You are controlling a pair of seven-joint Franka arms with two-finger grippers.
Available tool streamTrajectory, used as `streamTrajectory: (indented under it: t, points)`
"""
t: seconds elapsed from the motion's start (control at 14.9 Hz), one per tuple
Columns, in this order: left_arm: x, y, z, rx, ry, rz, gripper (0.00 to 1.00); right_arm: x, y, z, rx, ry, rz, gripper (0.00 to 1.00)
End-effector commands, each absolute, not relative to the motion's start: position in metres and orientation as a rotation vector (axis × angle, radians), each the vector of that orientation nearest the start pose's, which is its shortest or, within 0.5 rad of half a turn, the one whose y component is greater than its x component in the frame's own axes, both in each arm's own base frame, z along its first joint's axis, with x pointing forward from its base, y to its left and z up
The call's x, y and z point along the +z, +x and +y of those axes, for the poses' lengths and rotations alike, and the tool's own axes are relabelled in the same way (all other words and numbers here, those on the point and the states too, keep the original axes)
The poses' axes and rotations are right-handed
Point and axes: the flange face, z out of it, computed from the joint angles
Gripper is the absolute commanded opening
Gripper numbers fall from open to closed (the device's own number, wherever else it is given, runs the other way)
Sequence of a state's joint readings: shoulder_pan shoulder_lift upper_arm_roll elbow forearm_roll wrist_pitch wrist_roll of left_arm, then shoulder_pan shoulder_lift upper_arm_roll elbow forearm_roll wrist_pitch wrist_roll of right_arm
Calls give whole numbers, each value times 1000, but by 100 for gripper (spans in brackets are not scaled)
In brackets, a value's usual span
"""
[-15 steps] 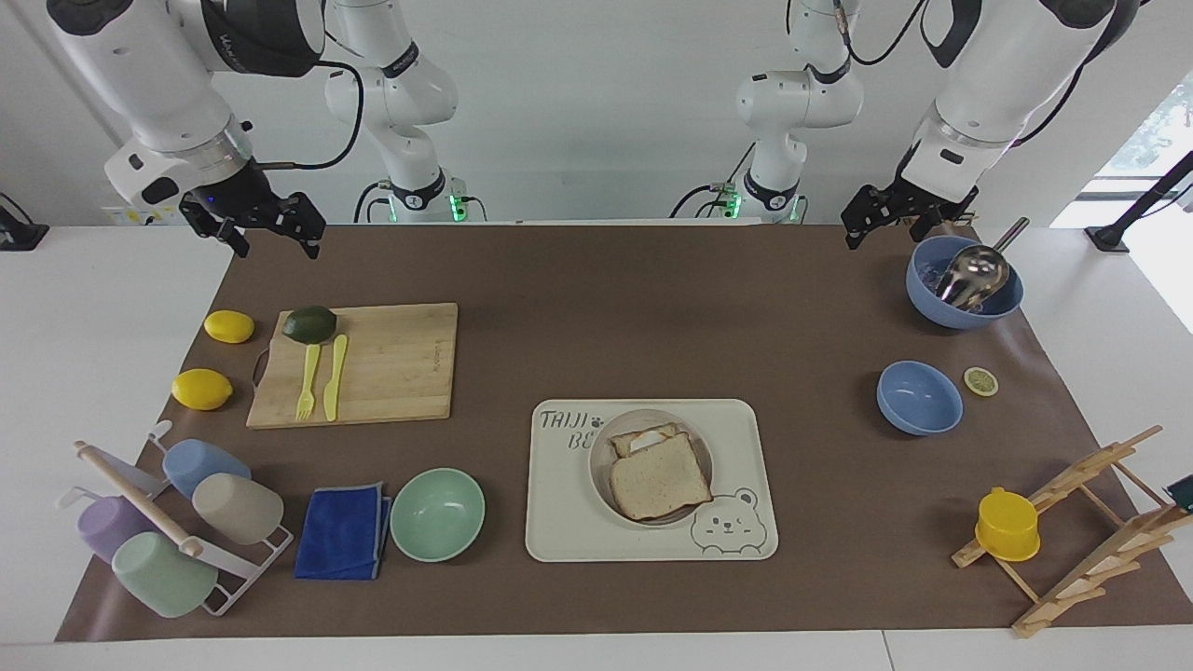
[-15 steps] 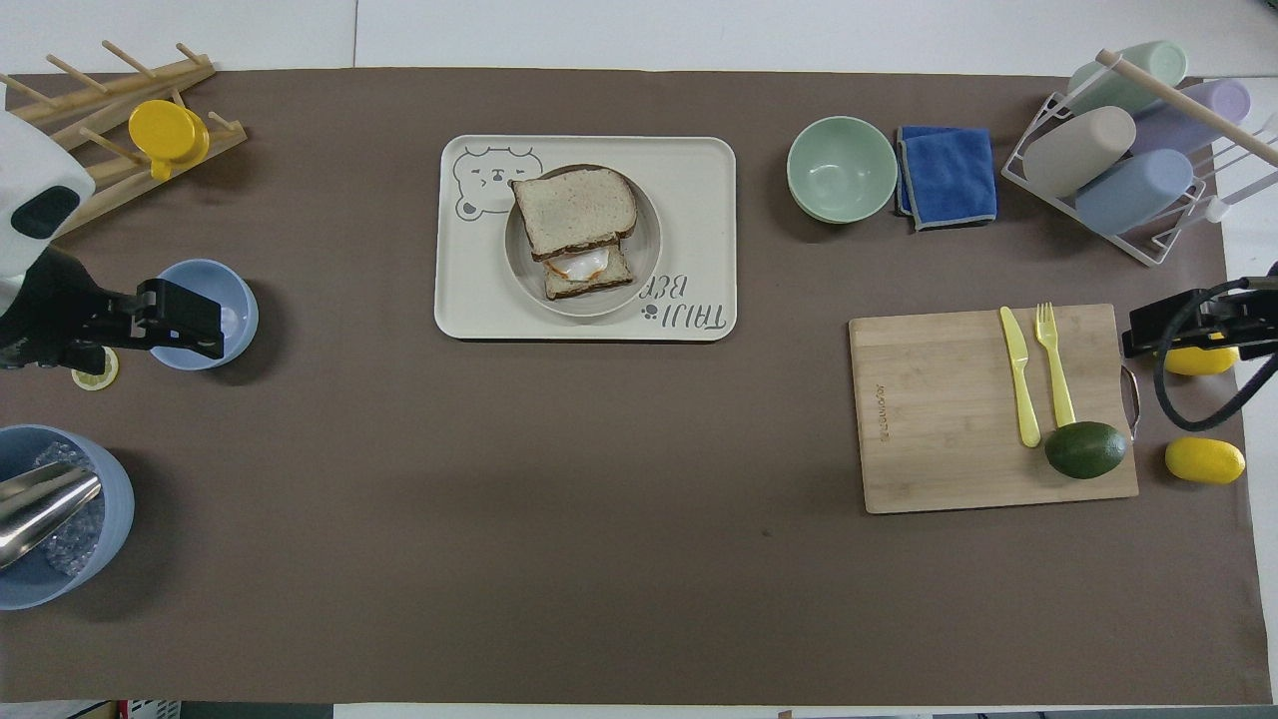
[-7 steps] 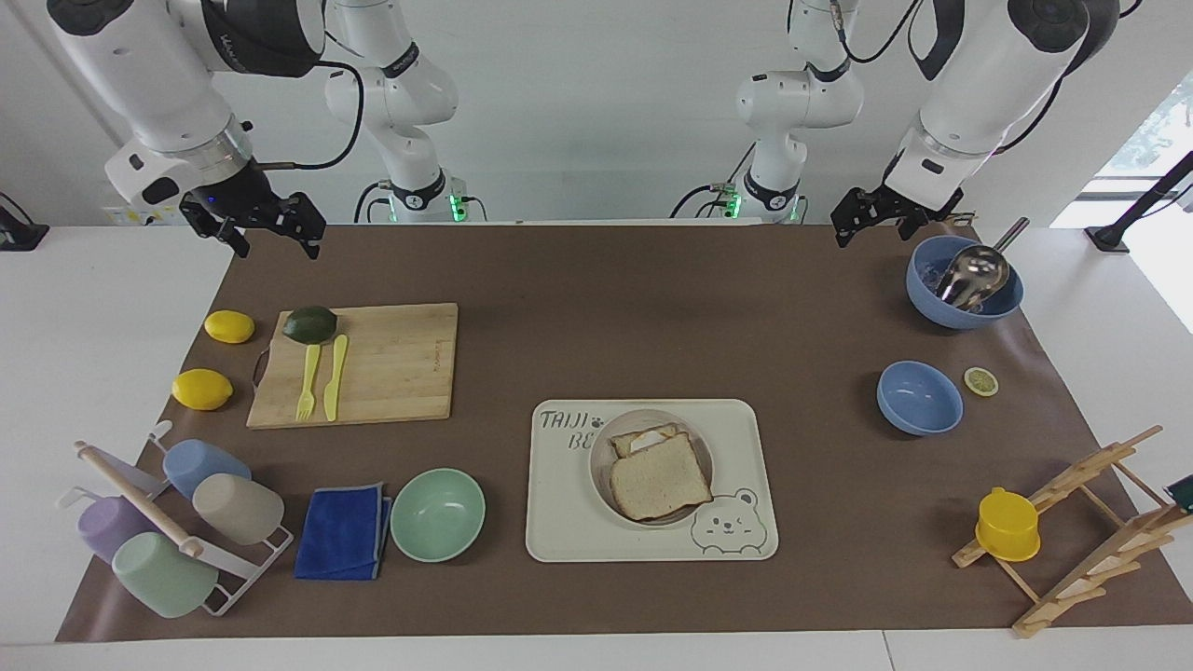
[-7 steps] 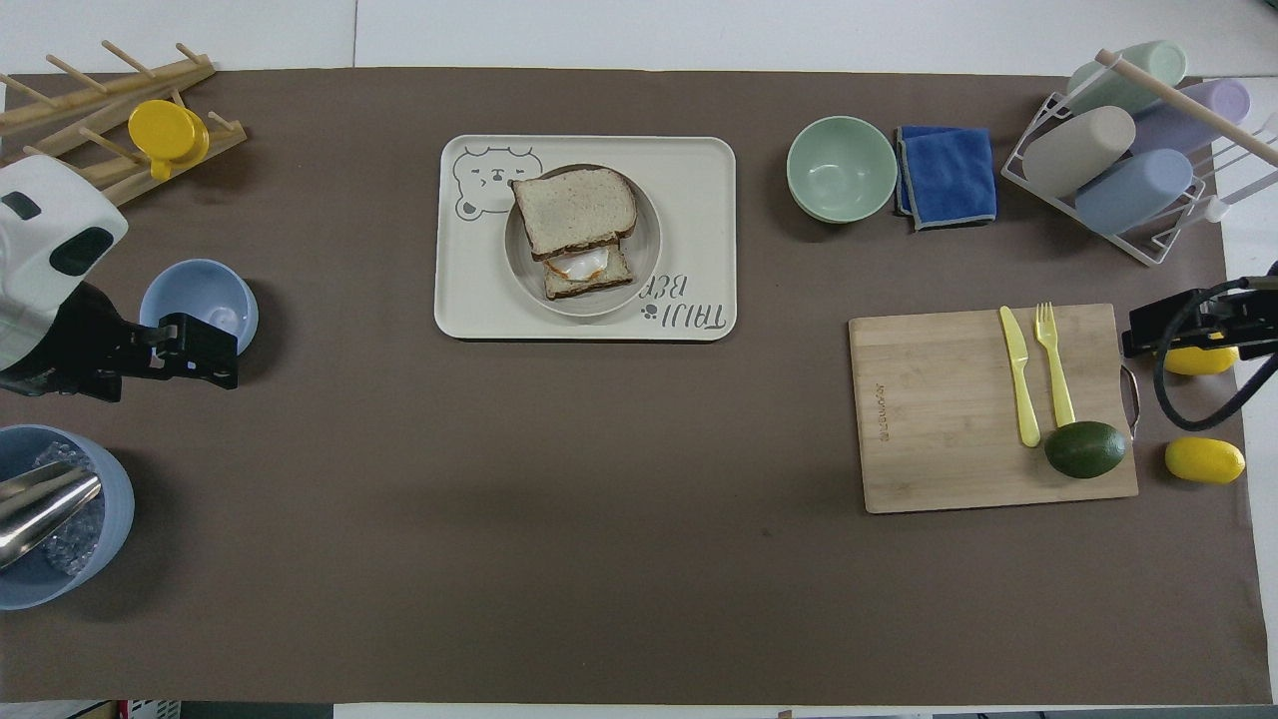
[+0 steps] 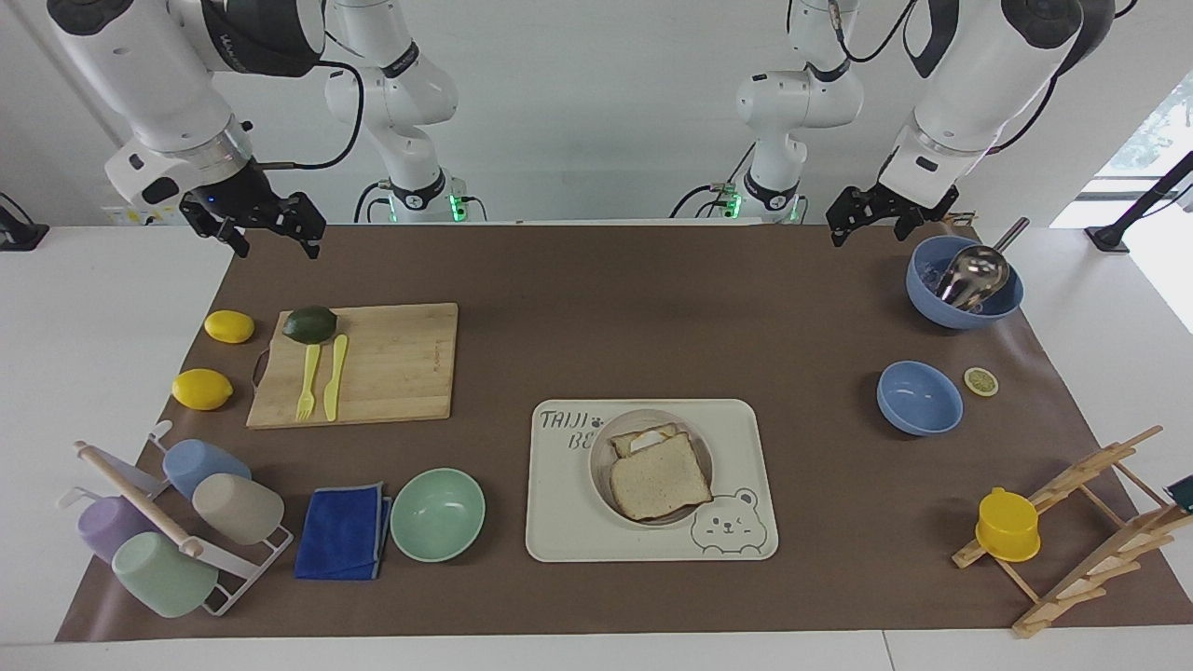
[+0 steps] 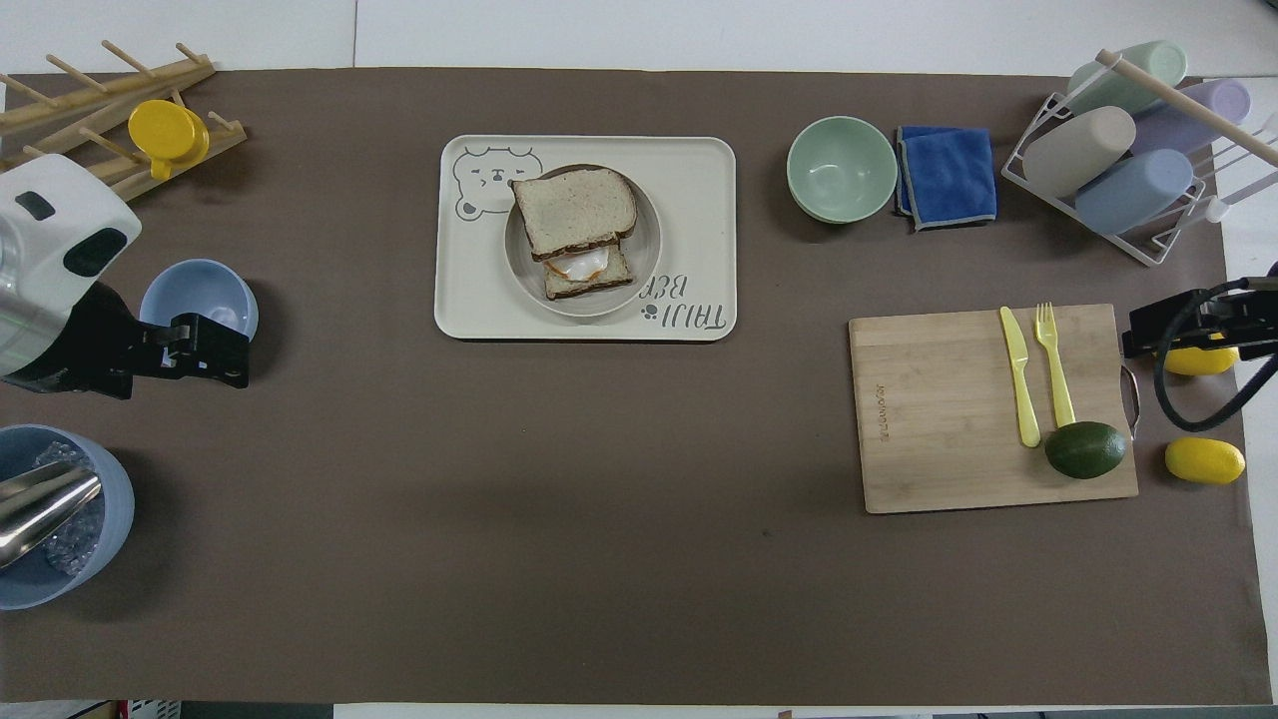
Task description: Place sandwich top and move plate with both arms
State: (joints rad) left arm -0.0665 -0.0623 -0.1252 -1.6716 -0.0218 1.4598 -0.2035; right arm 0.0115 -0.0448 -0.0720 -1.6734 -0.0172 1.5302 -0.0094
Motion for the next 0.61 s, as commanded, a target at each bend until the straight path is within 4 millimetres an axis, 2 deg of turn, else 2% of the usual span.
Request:
streamTrajectory:
  t: [0.0, 0.13, 0.54]
  points:
    - [603, 516, -98, 224, -3128, -16, 100, 600, 528, -37, 167, -3138, 52, 100]
    - [605, 516, -92, 227, -3130, -35, 100, 600, 528, -36, 167, -3139, 50, 100]
    - [609, 515, -88, 221, -3135, -44, 100, 600, 527, -37, 169, -3138, 52, 100]
